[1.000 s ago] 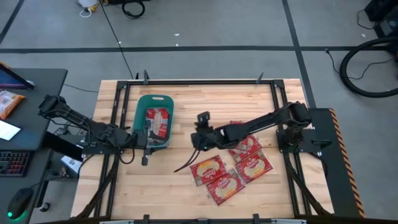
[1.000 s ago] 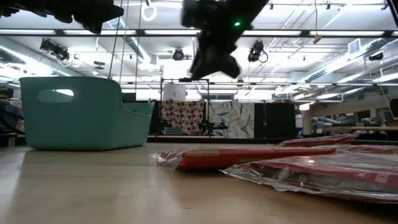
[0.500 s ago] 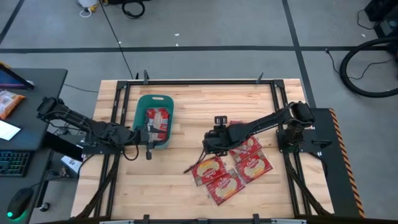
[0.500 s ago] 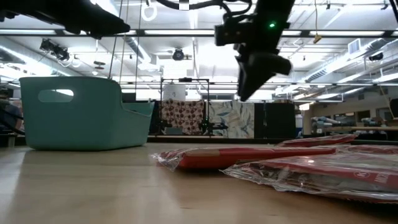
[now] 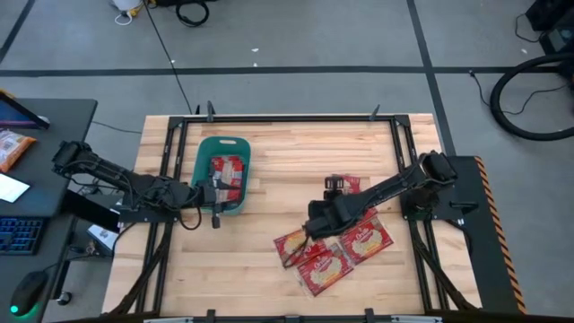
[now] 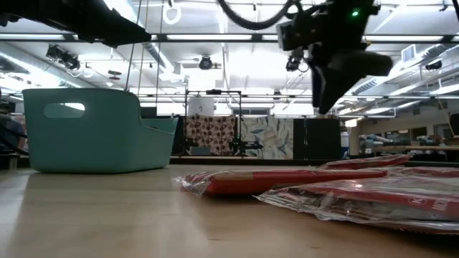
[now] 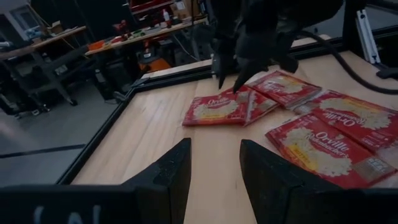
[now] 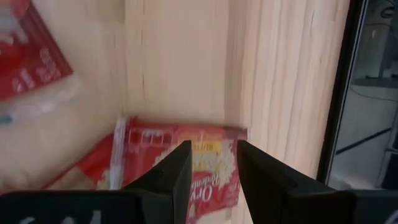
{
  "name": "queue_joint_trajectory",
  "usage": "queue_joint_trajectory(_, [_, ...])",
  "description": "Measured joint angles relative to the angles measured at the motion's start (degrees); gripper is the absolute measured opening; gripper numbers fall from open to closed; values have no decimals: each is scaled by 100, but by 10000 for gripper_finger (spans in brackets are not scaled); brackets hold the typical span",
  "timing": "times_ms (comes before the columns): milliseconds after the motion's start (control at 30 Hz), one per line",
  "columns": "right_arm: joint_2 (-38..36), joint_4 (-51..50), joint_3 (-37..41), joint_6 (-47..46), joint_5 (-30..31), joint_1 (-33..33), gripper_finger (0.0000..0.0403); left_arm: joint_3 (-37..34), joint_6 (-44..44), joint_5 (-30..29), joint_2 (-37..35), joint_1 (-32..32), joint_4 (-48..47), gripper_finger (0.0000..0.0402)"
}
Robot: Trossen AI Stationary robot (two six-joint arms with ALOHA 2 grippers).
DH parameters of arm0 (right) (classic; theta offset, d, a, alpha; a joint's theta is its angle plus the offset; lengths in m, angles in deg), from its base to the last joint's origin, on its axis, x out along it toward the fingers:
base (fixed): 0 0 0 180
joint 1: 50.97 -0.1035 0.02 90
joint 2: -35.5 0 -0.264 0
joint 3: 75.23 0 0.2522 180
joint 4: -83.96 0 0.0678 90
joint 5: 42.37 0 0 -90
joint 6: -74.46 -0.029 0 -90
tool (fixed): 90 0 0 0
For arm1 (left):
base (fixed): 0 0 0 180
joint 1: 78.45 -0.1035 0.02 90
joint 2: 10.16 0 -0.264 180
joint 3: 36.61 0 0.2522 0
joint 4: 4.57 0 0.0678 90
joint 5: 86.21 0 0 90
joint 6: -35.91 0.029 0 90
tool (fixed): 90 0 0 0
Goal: Sort popcorn bags into baskets
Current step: Put the red popcorn bag into the green bin
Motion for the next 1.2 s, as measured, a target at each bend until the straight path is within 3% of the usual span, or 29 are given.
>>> queue_joint_trajectory(200, [0,-386,72,-620,-17,-198,132,0,168,-195,0,0,4,142])
queue_joint_trajectory(500, [2,28,859,-1323,-904,-375,146,0,422,-241,0,0,22,142])
queue_joint_trajectory(900, [2,949,1526,-1487,-996,-535,237,0,642,-241,0,0,37,142])
queue_joint_trajectory(1200, [2,1041,1836,-1390,-552,-537,239,0,629,-241,0,0,37,142])
